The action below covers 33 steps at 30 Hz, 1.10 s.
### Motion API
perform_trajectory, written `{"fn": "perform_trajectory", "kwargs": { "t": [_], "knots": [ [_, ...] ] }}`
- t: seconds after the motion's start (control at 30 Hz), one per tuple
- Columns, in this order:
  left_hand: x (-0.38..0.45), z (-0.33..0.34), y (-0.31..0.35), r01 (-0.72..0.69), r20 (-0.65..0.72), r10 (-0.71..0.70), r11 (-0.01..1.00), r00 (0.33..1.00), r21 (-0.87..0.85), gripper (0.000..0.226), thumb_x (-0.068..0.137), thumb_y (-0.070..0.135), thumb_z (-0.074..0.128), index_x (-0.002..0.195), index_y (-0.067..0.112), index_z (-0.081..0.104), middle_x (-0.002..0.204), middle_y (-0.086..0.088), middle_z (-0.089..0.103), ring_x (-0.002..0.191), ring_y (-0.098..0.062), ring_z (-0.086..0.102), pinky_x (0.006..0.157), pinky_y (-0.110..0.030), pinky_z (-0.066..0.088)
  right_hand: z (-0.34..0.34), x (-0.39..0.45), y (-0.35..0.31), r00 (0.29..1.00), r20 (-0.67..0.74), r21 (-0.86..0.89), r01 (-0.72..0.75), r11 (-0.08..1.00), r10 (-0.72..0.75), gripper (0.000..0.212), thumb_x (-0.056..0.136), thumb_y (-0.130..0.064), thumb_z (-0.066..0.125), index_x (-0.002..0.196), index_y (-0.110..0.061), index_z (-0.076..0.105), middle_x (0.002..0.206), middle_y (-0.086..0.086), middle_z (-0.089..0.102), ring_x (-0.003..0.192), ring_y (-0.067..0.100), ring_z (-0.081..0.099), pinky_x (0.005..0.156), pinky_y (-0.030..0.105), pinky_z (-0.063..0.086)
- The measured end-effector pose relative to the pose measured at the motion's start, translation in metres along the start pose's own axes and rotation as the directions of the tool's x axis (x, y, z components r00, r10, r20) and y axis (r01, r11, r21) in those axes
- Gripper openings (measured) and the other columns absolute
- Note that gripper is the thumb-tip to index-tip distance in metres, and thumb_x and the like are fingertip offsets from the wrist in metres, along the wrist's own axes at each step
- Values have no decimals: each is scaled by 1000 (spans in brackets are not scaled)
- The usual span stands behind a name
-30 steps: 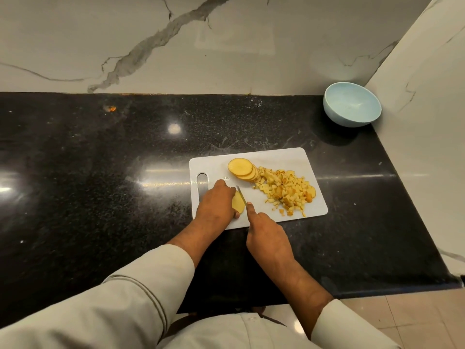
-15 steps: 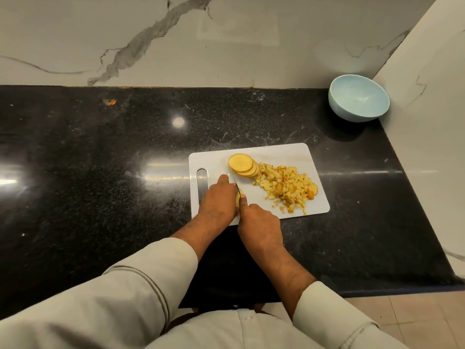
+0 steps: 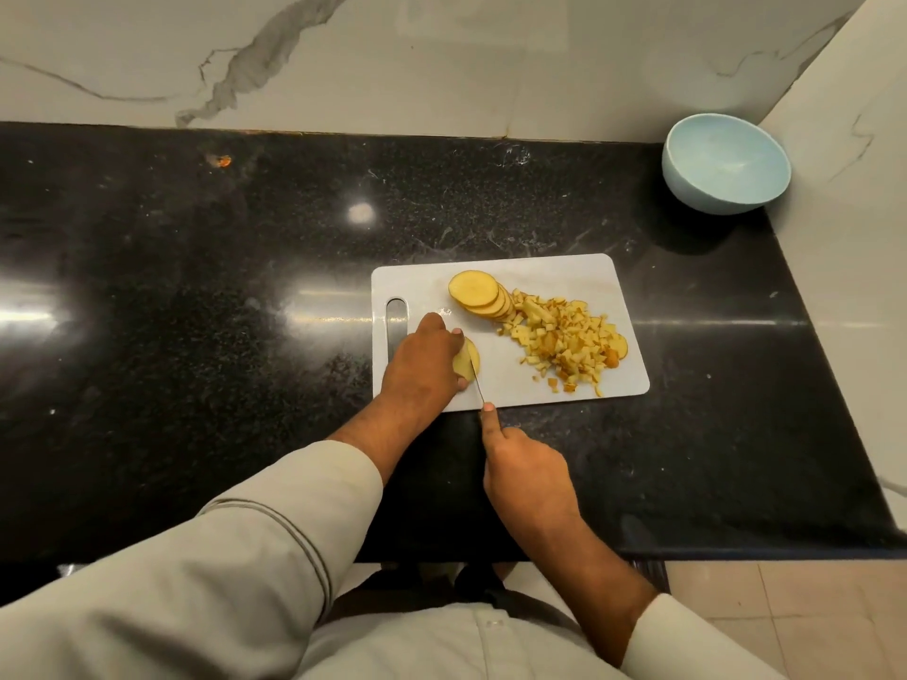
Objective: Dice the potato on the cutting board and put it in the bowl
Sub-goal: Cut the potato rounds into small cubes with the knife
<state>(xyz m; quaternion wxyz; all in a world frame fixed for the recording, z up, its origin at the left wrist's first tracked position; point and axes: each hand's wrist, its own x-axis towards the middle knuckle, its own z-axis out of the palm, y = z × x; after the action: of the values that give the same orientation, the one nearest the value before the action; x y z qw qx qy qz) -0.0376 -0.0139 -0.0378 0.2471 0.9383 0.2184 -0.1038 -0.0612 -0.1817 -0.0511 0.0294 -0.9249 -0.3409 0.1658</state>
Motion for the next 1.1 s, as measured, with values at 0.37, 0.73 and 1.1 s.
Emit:
{"fn": "perform_trajectory", "kwargs": {
  "t": [0.37, 0.73, 1.1],
  "knots": [
    [-9, 5, -13, -41, -66, 31, 988, 997, -150, 61, 83, 20, 73, 139, 14, 48, 122, -3, 46, 112, -24, 51, 86, -27, 40, -4, -31, -16, 966, -182, 108, -168, 980, 186, 59, 96, -21, 46, 151, -27, 25, 89, 2, 57, 61, 21, 57, 50, 32, 37],
    [-8, 0, -13, -16, -77, 0, 977, 997, -214, 19, 78, 23, 74, 82, 16, 57, 96, 1, 38, 87, -20, 51, 66, -30, 40, -17, 49, -26, 977, -64, 134, -193, 972, 203, 63, 96, -21, 36, 153, -27, 10, 103, 6, 53, 88, 28, 58, 63, 35, 35],
    [-6, -4, -9, -10, -116, -17, 973, 993, -231, 42, 90, 22, 61, 64, 28, 29, 96, -12, 56, 89, -33, 57, 68, -39, 45, -15, 68, -25, 989, -29, 51, -143, 988, 145, 65, 95, -14, 38, 154, -18, 9, 105, 9, 58, 91, 30, 61, 65, 36, 36]
  ]
}}
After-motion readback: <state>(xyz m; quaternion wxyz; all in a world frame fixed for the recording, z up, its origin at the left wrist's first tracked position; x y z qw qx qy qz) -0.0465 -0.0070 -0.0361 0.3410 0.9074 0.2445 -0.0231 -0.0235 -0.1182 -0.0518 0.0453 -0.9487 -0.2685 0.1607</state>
